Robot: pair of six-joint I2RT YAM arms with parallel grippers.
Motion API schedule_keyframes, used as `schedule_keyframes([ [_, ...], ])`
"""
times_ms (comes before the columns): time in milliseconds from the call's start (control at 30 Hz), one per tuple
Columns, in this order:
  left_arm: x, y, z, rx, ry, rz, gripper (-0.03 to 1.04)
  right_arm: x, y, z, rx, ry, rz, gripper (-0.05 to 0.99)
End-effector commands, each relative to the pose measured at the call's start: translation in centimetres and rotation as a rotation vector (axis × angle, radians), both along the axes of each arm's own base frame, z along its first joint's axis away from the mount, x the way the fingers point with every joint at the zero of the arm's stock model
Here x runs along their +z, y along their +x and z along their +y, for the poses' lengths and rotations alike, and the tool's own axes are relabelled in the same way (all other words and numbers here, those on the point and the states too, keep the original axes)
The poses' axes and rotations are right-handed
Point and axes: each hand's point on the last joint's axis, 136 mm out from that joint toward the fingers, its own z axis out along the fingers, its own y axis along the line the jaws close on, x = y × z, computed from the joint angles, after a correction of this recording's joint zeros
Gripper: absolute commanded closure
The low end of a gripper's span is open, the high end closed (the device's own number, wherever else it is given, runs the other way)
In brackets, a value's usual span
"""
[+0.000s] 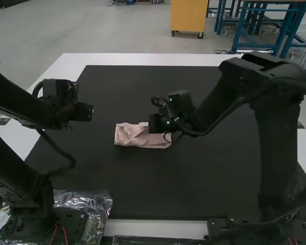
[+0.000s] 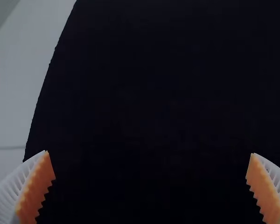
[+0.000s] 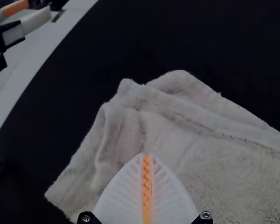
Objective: Fold the towel.
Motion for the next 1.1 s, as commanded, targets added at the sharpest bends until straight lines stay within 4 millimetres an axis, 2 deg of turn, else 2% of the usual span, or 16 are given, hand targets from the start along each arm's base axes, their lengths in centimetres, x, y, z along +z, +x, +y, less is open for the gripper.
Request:
schedule_keyframes([
  [0, 1.9, 1.5, 0.3, 0.027, -0.004, -0.046, 0.04, -0.7, -0.4, 0.5, 0.019, 0.011, 0.014, 0.96],
  [300, 3.8, 2.7, 0.4, 0.033, -0.012, -0.075, 0.04, -4.8, -2.1, 1.7, 0.057, -0.029, 0.059, 0.96],
  [500, 5.7, 3.6, 0.4, 0.037, -0.017, -0.099, 0.04, -4.3, -1.9, 1.9, 0.054, -0.013, 0.053, 0.96],
  [533, 6.1, 3.7, 0.5, 0.037, -0.017, -0.105, 0.04, -3.3, -1.7, 2.0, 0.053, 0.001, 0.04, 0.96],
  [633, 7.6, 4.3, 0.2, 0.03, -0.017, -0.123, 0.04, 1.9, 0.6, 0.8, 0.006, 0.064, -0.039, 0.96],
  [767, 10.6, 4.8, -0.8, 0.006, -0.016, -0.169, 0.04, 9.3, 3.6, -2.3, -0.08, 0.128, -0.129, 0.95],
  [867, 12.7, 4.9, -1.8, -0.019, -0.013, -0.196, 0.04, 14.8, 5.0, -5.5, -0.149, 0.168, -0.201, 0.93],
  [1000, 14.7, 4.6, -3.6, -0.072, 0.011, -0.221, 0.04, 20.8, 4.9, -9.2, -0.216, 0.201, -0.283, 0.57],
  [1067, 16.0, 4.0, -4.4, -0.096, 0.028, -0.247, 0.04, 23.0, 4.4, -11.1, -0.254, 0.204, -0.325, 0.33],
])
